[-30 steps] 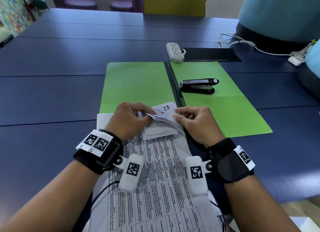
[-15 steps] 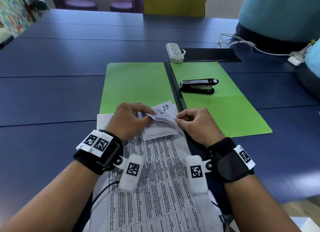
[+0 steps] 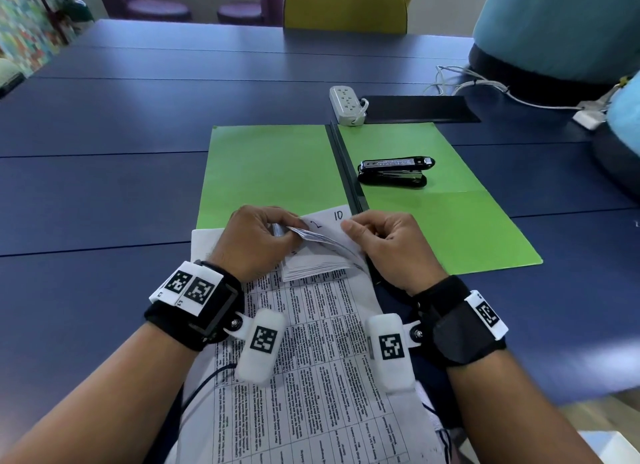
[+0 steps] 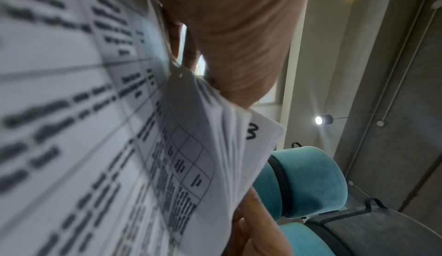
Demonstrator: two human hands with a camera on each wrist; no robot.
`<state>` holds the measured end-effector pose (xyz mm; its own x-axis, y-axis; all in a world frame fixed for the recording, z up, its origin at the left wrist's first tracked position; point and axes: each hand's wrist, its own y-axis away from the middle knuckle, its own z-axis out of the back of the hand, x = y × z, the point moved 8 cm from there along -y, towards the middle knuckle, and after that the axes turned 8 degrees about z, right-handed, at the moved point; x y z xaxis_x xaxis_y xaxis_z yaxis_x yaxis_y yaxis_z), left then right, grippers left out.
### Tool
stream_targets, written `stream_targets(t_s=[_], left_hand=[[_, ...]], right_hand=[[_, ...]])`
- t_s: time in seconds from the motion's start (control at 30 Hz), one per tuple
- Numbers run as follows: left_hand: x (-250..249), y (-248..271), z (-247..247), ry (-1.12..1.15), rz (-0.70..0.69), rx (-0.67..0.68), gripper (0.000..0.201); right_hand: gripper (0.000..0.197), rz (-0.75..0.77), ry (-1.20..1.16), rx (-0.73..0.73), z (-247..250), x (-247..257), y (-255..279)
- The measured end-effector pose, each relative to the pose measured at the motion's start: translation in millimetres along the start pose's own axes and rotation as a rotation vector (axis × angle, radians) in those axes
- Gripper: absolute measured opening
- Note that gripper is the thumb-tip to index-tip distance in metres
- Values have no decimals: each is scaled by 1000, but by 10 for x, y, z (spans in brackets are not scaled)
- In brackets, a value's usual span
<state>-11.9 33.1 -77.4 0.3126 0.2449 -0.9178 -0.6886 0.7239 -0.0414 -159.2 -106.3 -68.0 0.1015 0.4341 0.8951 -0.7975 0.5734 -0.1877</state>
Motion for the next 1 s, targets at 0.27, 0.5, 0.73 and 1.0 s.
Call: stream_targets(t_s=[0.27,0.5,0.73,1.0], left_hand=[[-13,12,4,-8,2,-8,27],[-10,16,5,-5,-1,-11,21],[-8,0,-3,12,-8,3,25],[-11,-4,2,-12,-33,7,31]], right_hand=[[18,-55,28,-95,73,-139,-31],[16,-30,5,-90,70,-110,-38],[15,-11,-17,-74,49,-90,-30],[5,36,30,60,-55,20,9]])
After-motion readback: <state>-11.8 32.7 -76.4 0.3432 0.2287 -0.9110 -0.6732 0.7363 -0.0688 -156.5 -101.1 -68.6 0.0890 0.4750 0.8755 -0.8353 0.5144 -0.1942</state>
